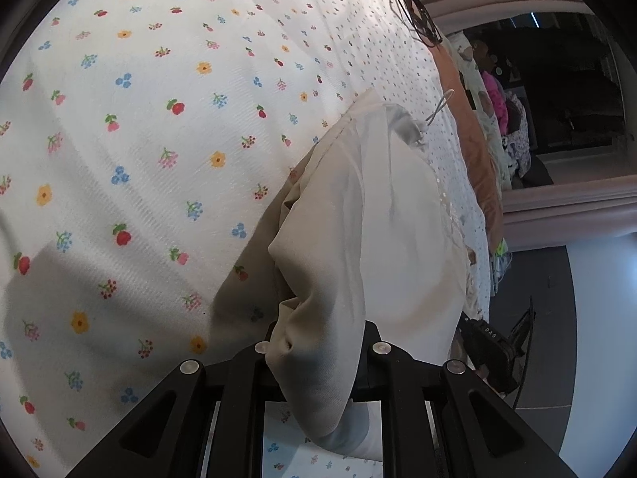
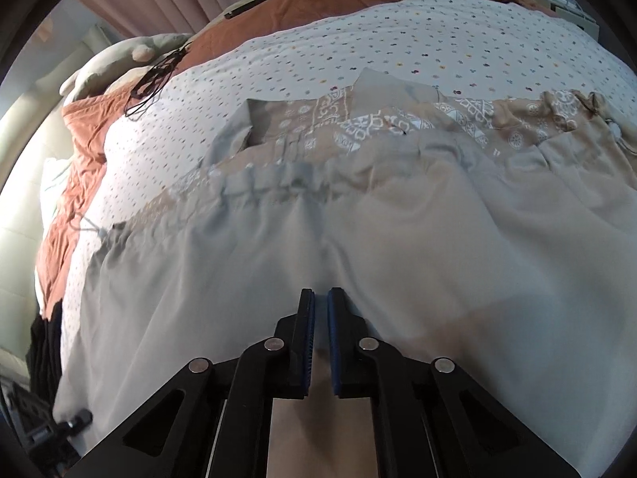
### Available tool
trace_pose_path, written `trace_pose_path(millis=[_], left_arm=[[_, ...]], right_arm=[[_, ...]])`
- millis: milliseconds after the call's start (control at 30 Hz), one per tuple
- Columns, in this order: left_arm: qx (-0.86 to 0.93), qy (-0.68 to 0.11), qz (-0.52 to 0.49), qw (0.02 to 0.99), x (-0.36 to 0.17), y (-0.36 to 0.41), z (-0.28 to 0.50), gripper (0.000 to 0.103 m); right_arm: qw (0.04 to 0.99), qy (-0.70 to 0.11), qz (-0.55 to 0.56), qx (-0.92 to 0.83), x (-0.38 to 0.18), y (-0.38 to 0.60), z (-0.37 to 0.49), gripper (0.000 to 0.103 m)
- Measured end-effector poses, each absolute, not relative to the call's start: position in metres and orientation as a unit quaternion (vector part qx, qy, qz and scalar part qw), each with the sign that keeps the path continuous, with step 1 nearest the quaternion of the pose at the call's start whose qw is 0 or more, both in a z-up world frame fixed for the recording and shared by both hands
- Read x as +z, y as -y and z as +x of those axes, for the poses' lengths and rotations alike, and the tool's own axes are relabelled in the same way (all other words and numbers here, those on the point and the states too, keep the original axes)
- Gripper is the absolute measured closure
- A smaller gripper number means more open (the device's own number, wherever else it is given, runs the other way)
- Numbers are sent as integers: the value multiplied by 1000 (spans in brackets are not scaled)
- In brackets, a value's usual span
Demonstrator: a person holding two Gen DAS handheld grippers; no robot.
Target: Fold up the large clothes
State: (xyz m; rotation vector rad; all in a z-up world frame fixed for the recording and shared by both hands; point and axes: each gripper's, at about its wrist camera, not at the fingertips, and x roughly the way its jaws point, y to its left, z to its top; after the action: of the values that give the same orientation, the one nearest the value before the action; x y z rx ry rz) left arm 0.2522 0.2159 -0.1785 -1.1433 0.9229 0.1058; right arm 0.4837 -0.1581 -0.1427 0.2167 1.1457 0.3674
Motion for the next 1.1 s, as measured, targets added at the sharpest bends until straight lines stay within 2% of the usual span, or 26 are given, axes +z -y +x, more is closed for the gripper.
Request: trace_pose_path(millis=[300,400,467,500,533,867,1000,1100], left_arm=[[54,-418,-524,740,-179,-214,249,87],[55,-412,-526,742,-171,-214,247,87],[49,-401,-524,750,-162,-212,246,88],[42,-394,-522,755,-155,-211,246,88],[35,-388,-520,760,-149,-210,247,89],[-24,-338,-491,802,-74,-183,270,91],[-43,-329,-472,817,-46,-168,282,91],[-56,-324,-458,826,-29,-156,291,91]], right_arm=[[813,-547,95,177,-142,147,514,103],[805,-547,122,194,-131,154,503,90],[813,-533,118,201,-120,162,487,75],[818,-526,116,203,-116,166,478,64],[820,-521,114,206,-112,171,468,58],[824,-495,94,260,-88,205,363,59],[810,-505,111,278,-95,209,333,68],[804,-510,125,279,-102,215,315,70]])
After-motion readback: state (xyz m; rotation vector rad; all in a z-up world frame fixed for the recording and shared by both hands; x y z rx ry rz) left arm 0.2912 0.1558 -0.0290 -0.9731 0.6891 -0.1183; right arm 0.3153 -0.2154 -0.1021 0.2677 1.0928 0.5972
